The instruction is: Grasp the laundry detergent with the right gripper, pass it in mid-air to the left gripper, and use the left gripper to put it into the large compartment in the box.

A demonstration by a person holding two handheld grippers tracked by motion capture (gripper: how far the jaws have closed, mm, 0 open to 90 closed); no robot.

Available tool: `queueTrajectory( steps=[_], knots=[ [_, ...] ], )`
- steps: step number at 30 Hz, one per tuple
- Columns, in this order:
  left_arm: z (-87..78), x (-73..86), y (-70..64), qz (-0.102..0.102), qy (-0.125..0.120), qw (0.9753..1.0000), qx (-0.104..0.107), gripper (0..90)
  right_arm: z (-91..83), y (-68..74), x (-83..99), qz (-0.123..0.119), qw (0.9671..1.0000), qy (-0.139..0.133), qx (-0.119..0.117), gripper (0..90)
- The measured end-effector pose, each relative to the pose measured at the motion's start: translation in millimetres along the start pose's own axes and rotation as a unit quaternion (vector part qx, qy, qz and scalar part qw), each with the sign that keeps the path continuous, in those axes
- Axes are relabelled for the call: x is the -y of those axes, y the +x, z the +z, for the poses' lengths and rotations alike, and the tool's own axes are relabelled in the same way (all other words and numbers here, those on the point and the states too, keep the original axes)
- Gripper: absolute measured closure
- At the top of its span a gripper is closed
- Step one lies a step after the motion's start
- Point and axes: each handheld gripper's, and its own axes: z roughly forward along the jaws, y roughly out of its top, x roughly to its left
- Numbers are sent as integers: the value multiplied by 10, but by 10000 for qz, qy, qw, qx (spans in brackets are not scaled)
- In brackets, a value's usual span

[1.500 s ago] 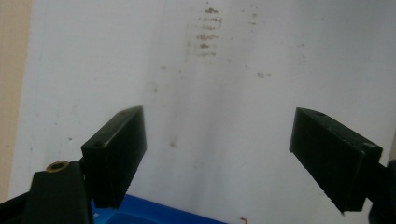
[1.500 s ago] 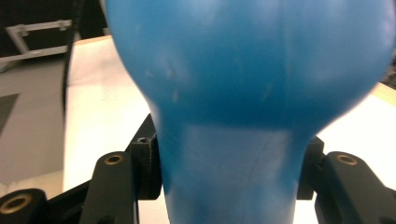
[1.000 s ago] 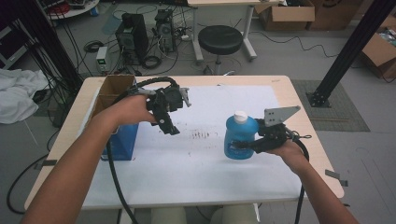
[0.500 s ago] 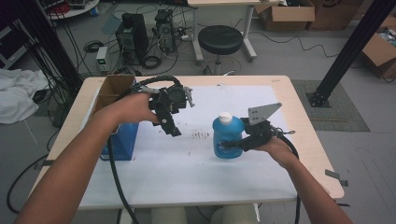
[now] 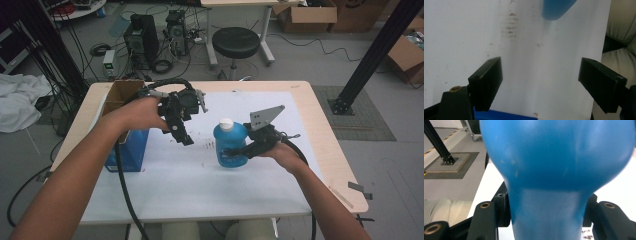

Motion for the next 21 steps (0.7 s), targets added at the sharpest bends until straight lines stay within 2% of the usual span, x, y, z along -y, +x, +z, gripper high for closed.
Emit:
queueTrajectory(
  steps=[21],
  knots=[
    [-68,-153,-48,162,-83,9998,29,198,218,-45,-73,-96,9998,114,-110,440]
  ],
)
